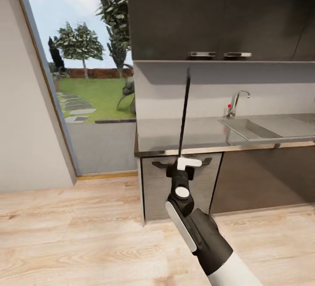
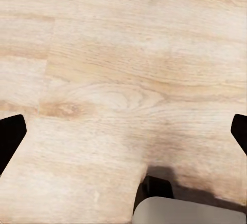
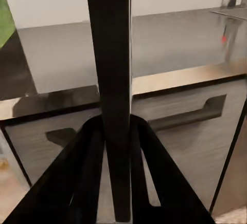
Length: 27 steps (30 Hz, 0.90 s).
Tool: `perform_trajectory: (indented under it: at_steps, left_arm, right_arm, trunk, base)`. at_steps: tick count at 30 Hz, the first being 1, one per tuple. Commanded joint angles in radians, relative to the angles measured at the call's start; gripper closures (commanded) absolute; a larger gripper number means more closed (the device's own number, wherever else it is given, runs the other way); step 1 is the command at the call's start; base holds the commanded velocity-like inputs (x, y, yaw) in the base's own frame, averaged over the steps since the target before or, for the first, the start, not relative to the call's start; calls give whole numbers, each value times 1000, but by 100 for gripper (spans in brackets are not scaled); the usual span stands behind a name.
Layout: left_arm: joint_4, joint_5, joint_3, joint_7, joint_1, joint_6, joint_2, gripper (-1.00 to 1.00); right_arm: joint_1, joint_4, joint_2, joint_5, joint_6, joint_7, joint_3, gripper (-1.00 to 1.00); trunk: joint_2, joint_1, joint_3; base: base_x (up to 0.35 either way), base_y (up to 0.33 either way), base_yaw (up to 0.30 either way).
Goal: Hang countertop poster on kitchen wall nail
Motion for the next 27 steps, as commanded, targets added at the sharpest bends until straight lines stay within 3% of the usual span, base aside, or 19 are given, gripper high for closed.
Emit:
perform_trajectory:
  at_steps: [1, 4, 8, 10, 11, 13, 15, 17, 18, 21, 22, 27]
  left_arm:
    - [-1, 0, 3, -6, 0, 0, 0, -100]
    - [-1, 0, 3, -6, 0, 0, 0, -100]
    - [-1, 0, 3, -7, 0, 0, 0, -100]
    - [-2, 0, 3, -7, 0, -1, 1, -100]
    - [-3, 0, 3, -10, 0, -1, 1, -100]
    - [-3, 0, 4, -16, 0, -2, 1, -100]
    - [-4, -1, 4, -37, 0, -3, 1, -100]
    - [-4, -1, 4, -44, 0, -5, 1, -100]
    - [-4, -1, 4, -49, 0, -14, 1, -100]
    - [-3, -2, 5, -53, 0, -38, 1, -100]
    - [-2, -2, 5, -54, 0, -55, 1, -100]
    - [4, -4, 5, -57, 0, -87, 1, -100]
  right_arm:
    - [5, -6, 0, -4, 5, -3, 4, 100]
    - [27, -29, -2, -4, 4, 29, 7, 100]
    - [68, -95, -40, -4, 3, 168, 7, 100]
    - [87, -121, -96, -3, 2, 346, 7, 100]
    - [96, -130, -165, -2, -4, 523, 6, 100]
    - [99, -134, -206, -2, -9, 631, 5, 100]
    - [103, -137, -270, -1, -41, 829, 3, 100]
    - [104, -137, -297, -1, -63, 922, 1, 100]
    - [105, -136, -323, -1, -80, 1012, 0, 100]
    - [105, -135, -356, -1, -97, 1134, -1, 100]
    - [106, -133, -370, -1, -104, 1203, -2, 100]
    - [115, -120, -392, 0, -116, 1370, -20, 100]
  trunk:
    - [-1, -1, -1]
    - [-1, -1, -1]
    - [-1, -1, -1]
    - [-1, -1, -1]
    - [-1, -1, -1]
    - [-1, -1, -1]
    - [-1, -1, -1]
    - [-1, -1, -1]
    - [-1, -1, -1]
    - [-1, -1, -1]
    - [-1, -1, -1]
    - [-1, -1, -1]
  base:
    - [-335, 0, 0]
    - [-335, 0, 0]
    - [-255, 0, 0]
    - [-89, 0, 0]
    - [-36, 0, 0]
    - [-26, 0, 0]
    - [-12, 0, 0]
    - [-7, 0, 0]
    - [-4, 0, 0]
    - [-2, 0, 0]
    - [-1, 0, 0]
    - [0, 0, 0]
